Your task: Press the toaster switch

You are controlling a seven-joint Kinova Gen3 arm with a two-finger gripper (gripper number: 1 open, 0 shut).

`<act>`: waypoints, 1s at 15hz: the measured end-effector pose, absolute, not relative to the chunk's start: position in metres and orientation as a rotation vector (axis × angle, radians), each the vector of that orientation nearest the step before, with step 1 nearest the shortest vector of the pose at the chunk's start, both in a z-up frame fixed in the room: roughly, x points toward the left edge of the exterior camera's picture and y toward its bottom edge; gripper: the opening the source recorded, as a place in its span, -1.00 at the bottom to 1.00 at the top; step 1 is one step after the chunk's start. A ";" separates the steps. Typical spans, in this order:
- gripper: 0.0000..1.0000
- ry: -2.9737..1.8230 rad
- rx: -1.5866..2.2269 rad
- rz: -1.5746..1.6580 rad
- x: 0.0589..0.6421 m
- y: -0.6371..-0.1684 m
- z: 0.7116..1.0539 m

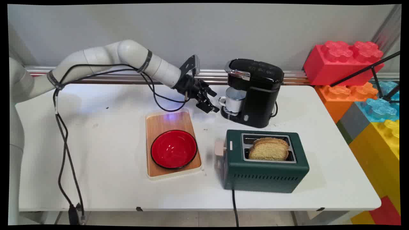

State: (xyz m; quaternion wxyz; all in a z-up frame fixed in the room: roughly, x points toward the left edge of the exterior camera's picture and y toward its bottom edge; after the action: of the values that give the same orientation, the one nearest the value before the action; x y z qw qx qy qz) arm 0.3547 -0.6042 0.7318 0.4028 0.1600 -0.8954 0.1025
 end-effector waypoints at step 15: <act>1.00 -2.337 0.548 0.313 0.354 -0.553 0.841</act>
State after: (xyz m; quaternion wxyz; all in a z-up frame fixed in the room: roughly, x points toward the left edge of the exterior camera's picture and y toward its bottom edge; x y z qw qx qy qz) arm 0.3542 -0.5534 0.8414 0.3529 0.2118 -0.9033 0.1210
